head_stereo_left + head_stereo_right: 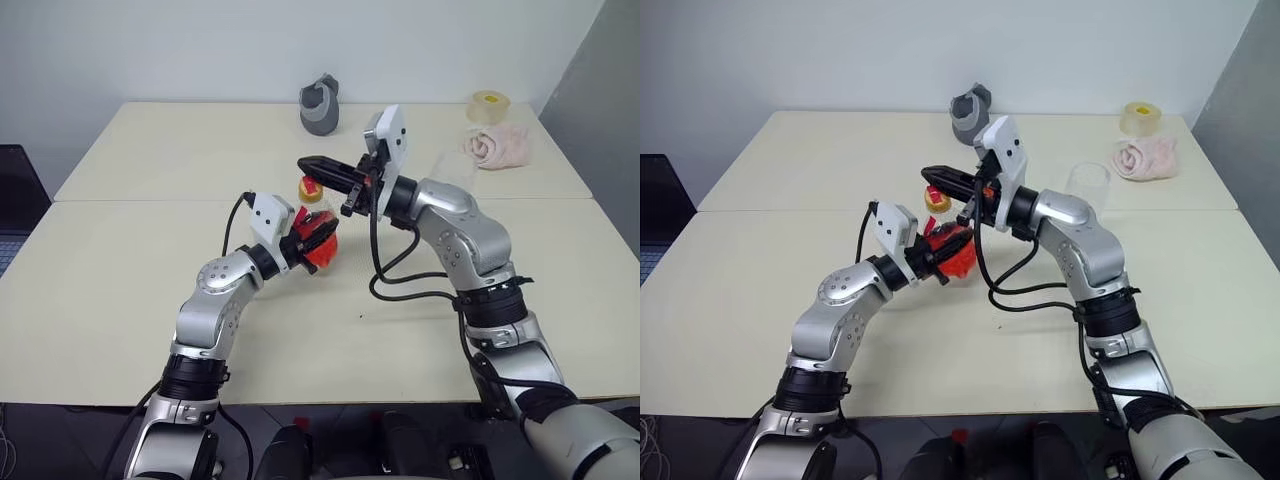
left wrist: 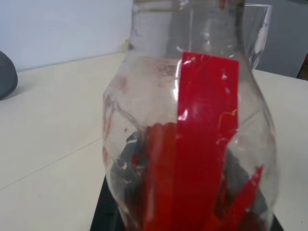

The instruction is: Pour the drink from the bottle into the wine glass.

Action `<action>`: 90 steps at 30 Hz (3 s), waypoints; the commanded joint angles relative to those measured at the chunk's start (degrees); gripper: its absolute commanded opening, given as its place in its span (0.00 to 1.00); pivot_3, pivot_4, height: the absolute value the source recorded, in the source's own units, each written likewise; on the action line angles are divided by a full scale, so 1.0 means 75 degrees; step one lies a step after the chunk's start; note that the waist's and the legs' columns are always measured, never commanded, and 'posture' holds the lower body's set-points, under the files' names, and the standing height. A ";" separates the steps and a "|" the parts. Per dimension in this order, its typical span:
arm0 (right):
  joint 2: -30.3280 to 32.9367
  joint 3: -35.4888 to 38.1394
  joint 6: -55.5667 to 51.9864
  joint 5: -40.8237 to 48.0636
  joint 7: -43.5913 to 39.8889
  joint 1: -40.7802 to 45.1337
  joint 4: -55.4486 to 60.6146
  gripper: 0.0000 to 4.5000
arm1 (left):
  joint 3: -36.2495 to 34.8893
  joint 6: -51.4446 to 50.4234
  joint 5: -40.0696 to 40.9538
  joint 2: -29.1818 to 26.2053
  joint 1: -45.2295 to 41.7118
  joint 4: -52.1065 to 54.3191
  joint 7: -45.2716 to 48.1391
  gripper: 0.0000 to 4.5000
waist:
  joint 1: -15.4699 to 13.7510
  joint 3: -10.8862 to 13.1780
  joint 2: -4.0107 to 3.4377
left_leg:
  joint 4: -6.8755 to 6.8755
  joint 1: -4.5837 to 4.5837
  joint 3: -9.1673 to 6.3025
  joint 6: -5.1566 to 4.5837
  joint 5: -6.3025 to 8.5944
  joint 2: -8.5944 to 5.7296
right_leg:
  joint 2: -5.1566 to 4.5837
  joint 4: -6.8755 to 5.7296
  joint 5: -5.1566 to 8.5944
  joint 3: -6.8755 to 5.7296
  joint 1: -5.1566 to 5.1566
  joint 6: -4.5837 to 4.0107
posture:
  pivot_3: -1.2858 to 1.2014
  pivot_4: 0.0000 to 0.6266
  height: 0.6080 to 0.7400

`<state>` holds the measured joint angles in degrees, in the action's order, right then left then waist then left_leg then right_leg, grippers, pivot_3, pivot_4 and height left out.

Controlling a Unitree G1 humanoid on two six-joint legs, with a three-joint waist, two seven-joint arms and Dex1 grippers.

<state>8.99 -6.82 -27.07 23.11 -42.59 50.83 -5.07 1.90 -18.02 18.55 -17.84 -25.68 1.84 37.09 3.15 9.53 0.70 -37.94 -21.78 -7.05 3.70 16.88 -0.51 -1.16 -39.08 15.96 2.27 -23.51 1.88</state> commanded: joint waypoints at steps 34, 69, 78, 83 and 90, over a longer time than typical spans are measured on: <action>0.0550 0.0233 -0.0723 0.0546 -0.0010 -0.0671 0.1600 0.66 | -0.0008 0.0156 0.0060 0.0117 -0.0262 0.0351 0.0018 0.22 | 0.0002 0.0000 0.0000 | 0.0001 -0.0001 0.0002 -0.0002 0.0001 0.0001 | -0.0001 -0.0002 0.0000 0.0002 -0.0001 0.0000 | 0.52 0.24 1.00; -0.0095 0.0016 -0.0081 0.0313 -0.0056 -0.0153 0.0683 0.25 | 0.0026 -0.0007 0.0107 0.0117 -0.0013 0.0689 -0.0042 0.22 | 0.0003 0.0000 0.0000 | 0.0000 0.0000 -0.0001 0.0000 0.0000 0.0000 | 0.0000 -0.0001 0.0000 0.0001 -0.0001 0.0000 | 0.52 0.24 1.00; 0.0925 0.0393 -0.0633 0.0568 -0.0240 -0.0262 0.1473 0.25 | -0.0031 -0.0211 0.0215 -0.0178 0.0462 0.1229 0.0157 0.22 | -0.0009 0.0000 0.0000 | 0.0000 -0.0002 -0.0003 0.0000 0.0000 0.0000 | -0.0002 0.0003 0.0000 0.0000 0.0000 0.0000 | 0.52 0.24 1.00; 0.1822 0.0684 -0.1381 0.0990 -0.0214 -0.1211 0.2726 0.25 | -0.0082 -0.0429 0.0402 -0.0532 0.1150 0.1862 0.0367 0.22 | -0.0032 0.0000 0.0000 | 0.0001 -0.0003 -0.0003 -0.0025 0.0014 0.0004 | -0.0004 0.0005 0.0000 0.0001 0.0002 0.0000 | 0.52 0.24 1.00; 0.2530 0.1196 -0.1657 0.0816 0.0634 -0.3875 0.4238 0.25 | -0.0075 -0.0550 0.0560 -0.0741 0.1636 0.2487 0.0403 0.22 | -0.0127 0.0000 0.0001 | -0.0001 0.0001 -0.0002 -0.0031 0.0017 0.0003 | -0.0002 0.0006 0.0001 -0.0001 0.0013 0.0001 | 0.52 0.24 1.00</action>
<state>27.55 -0.16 -40.53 30.20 -40.24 24.71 22.77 1.90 -23.12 21.66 -23.36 -12.55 16.97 40.05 2.20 9.53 0.71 -37.96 -21.77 -7.06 3.47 17.01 -0.50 -1.17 -39.06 15.96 2.27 -23.42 1.89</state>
